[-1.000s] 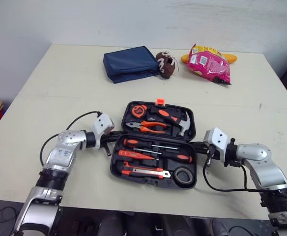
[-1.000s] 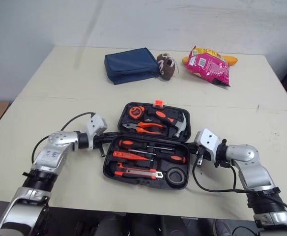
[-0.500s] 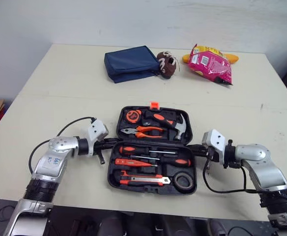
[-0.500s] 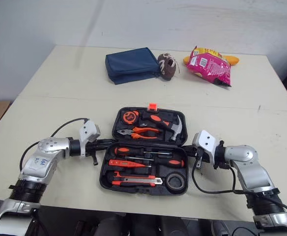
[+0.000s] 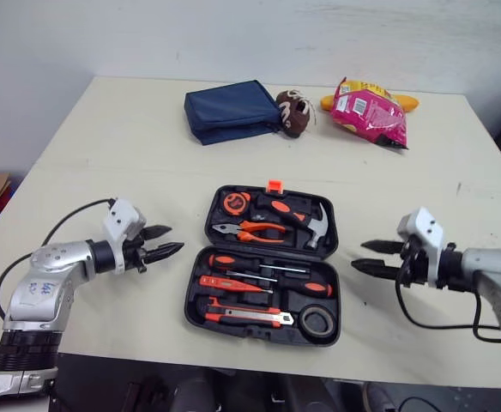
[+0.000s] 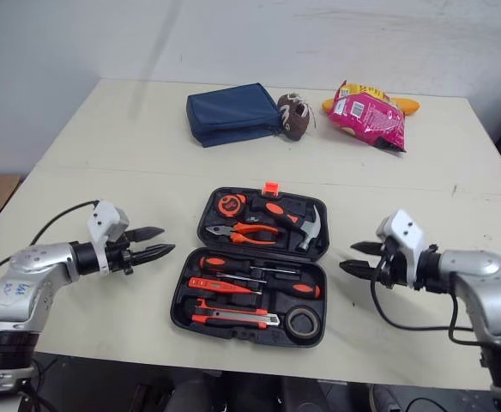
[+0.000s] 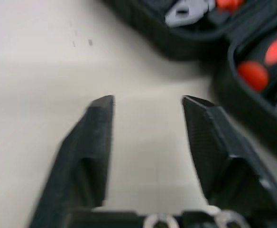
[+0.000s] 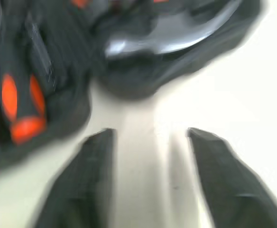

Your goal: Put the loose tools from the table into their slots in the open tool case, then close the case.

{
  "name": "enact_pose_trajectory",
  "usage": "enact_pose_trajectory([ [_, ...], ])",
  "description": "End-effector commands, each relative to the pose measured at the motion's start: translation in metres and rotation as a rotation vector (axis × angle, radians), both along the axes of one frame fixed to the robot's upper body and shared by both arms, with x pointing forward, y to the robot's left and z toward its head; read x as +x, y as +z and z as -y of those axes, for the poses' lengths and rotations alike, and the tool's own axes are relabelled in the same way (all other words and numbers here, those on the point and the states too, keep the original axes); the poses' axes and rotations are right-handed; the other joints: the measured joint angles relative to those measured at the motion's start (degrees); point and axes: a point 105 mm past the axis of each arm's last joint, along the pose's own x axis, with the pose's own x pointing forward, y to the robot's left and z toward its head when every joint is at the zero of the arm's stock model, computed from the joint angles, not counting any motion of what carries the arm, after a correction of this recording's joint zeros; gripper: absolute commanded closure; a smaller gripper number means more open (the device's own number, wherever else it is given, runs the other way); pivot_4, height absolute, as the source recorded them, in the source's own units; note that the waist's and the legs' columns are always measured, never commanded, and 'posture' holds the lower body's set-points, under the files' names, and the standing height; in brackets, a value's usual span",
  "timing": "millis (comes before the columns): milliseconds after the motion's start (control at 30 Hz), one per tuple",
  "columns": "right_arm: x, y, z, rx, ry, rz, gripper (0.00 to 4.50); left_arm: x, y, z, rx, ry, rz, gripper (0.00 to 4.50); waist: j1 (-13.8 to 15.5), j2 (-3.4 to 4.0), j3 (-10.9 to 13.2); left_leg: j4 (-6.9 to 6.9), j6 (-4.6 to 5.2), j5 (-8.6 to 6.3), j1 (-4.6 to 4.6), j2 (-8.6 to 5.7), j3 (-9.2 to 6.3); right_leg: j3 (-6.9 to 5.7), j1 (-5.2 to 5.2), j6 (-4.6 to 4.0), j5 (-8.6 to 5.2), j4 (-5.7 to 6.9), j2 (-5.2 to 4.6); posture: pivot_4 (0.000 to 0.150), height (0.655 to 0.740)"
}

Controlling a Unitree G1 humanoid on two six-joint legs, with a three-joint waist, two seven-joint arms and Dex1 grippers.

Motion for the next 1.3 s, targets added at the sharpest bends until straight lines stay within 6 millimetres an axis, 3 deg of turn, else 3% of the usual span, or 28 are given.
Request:
enact_pose_trajectory([
  [33,-0.006,0.027,-0.004,0.083,-0.059,-0.171,0.11,-0.003,0.023,0.017,-0.070,-0.015,-0.133,0.37,0.0,-0.01,0.0,-0.01,-0.01,0.00,-0.01,0.00,-0.01,-0.01,-0.01,0.00,0.00,0.01,0.00,0.150,0.7400],
  [67,-0.005,0.035,-0.010,0.143,-0.062,-0.222,0.00,0.001,0.028,0.022,-0.089,-0.002,-0.163,0.03,-0.1,-0.02,0.0,-0.02,0.00,0.01,-0.04,0.00,-0.02,-0.01,-0.05,0.00,0.00,0.01,0.01,0.150,0.7400],
  [100,-0.005,0.040,-0.013,0.183,-0.065,-0.257,0.00,0.004,0.032,0.025,-0.100,0.011,-0.179,0.03,-0.1,-0.02,0.0,-0.01,-0.06,0.04,-0.03,0.02,-0.03,-0.01,-0.05,-0.01,0.00,0.01,0.04,0.150,0.7400],
  [233,0.007,0.024,-0.008,0.054,-0.245,-0.417,0.00,0.024,0.042,0.035,-0.127,0.094,-0.226,0.03,0.0,-0.04,0.0,-0.06,-0.15,0.10,-0.17,0.00,-0.03,-0.01,-0.19,-0.01,0.00,-0.04,0.08,0.150,0.7400],
  [433,0.032,0.028,-0.027,0.061,-0.292,-0.405,0.00,0.043,0.032,0.043,-0.059,0.150,-0.283,0.03,-0.1,-0.03,0.0,0.04,-0.20,0.19,-0.73,-0.01,0.28,0.25,-0.95,0.00,-0.02,0.09,0.14,0.150,0.7400],
  [567,0.038,0.024,-0.032,0.060,-0.311,-0.419,0.00,0.054,0.032,0.042,-0.070,0.197,-0.282,0.03,0.1,-0.03,0.0,0.12,-0.23,0.26,-1.10,-0.01,0.28,0.24,-1.36,-0.01,-0.02,0.28,0.13,0.150,0.7400],
  [833,0.048,0.013,-0.033,0.017,-0.373,-0.420,0.00,0.052,0.016,0.057,-0.033,0.141,-0.350,0.03,0.0,-0.03,0.0,0.29,-0.19,0.35,-1.27,-0.05,0.45,0.40,-1.65,-0.01,-0.02,0.66,0.11,0.150,0.7400],
  [1033,0.047,0.006,-0.025,0.004,-0.411,-0.451,0.00,0.055,0.011,0.056,-0.015,0.159,-0.352,0.03,0.0,-0.05,0.0,0.30,-0.25,0.52,-1.14,-0.09,0.44,0.46,-1.62,-0.01,-0.01,0.89,0.11,0.150,0.7400],
  [1133,0.046,0.001,-0.030,0.023,-0.398,-0.485,0.87,0.054,0.010,0.056,-0.015,0.157,-0.363,0.87,0.0,-0.07,0.0,0.30,-0.25,0.52,-1.13,-0.09,0.44,0.47,-1.61,-0.01,-0.01,0.91,0.11,0.150,0.7400],
  [1300,0.051,-0.005,-0.039,0.099,-0.392,-0.534,3.24,0.051,0.009,0.062,-0.019,0.127,-0.379,3.07,0.0,-0.29,-0.2,0.35,-0.25,0.54,-1.02,-0.09,0.44,0.47,-1.50,-0.01,0.00,0.94,0.11,0.150,0.7400],
])
